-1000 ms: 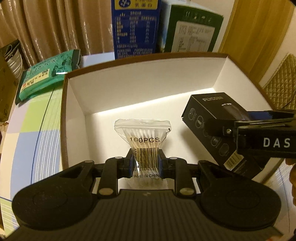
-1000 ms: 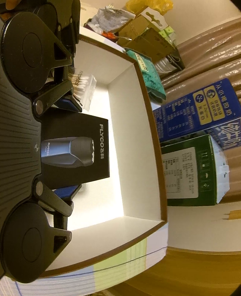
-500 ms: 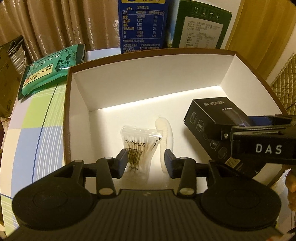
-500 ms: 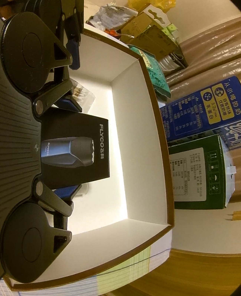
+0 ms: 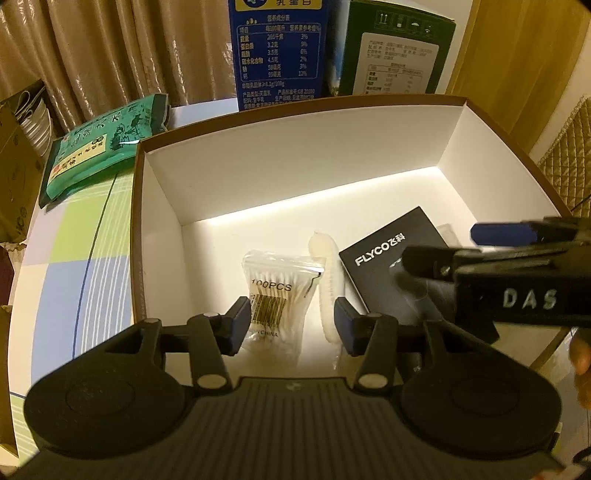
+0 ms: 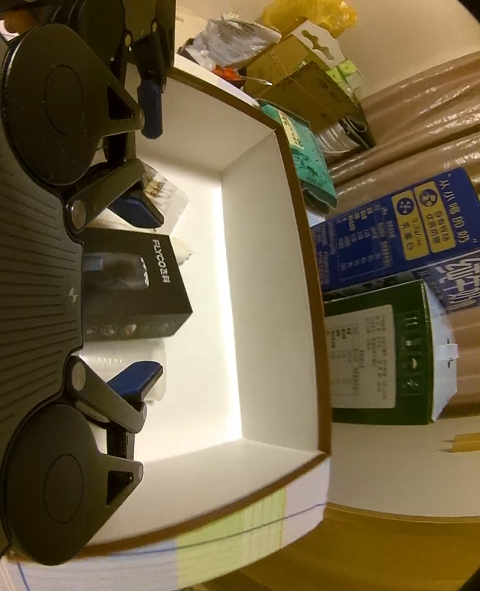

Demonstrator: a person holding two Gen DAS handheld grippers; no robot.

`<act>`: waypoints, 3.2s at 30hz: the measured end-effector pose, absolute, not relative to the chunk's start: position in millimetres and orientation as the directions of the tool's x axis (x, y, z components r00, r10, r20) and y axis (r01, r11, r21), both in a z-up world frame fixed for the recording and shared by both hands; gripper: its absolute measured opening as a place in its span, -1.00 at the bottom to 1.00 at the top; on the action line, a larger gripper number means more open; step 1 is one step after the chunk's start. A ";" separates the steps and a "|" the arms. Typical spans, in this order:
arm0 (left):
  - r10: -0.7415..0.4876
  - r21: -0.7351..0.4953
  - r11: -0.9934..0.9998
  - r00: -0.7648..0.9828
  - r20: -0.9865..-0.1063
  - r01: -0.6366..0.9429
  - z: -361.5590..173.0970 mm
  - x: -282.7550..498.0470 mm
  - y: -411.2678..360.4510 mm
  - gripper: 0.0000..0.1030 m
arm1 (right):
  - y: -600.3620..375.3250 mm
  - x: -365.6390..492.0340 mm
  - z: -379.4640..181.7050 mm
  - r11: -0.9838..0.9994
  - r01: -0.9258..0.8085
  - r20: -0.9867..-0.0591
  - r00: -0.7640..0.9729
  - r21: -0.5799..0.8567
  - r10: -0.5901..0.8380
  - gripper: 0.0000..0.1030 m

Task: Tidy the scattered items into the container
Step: 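Lower and release the swab bag from the left gripper while the right releases the FLYCO box inside, then withdraw both tools from the box toward the items on the table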

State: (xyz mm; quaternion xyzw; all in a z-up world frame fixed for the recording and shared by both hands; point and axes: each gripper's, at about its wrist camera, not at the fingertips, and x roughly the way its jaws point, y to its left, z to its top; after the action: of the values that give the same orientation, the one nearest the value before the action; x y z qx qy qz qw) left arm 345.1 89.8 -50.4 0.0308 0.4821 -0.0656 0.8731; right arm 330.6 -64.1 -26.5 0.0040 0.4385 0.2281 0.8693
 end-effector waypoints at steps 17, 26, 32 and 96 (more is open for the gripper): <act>-0.099 -0.027 0.990 0.550 -0.829 0.137 -35.3 320.3 95.7 0.45 | -91.2 297.3 -3.0 0.880 -0.454 -0.759 0.523 0.137 0.388 0.96; -0.107 -0.042 0.991 0.579 -0.808 0.125 -15.8 302.7 95.8 0.63 | -92.3 276.6 6.5 0.877 -0.470 -0.749 0.546 0.097 0.376 0.96; -0.109 -0.048 0.992 0.600 -0.792 0.117 -2.4 286.9 94.4 0.65 | -97.0 262.6 17.2 0.879 -0.470 -0.730 0.571 0.085 0.376 0.96; -0.131 -0.061 0.989 0.592 -0.795 0.137 19.3 118.0 50.9 0.71 | -149.2 99.9 17.3 0.847 -0.514 -0.753 0.501 0.137 0.426 0.96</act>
State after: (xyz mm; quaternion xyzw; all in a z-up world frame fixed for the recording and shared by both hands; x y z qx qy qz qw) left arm 118.0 50.9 19.3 0.0031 0.4453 -0.0751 0.8922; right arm 99.9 -149.2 17.3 -0.0522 0.4190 0.2716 0.8649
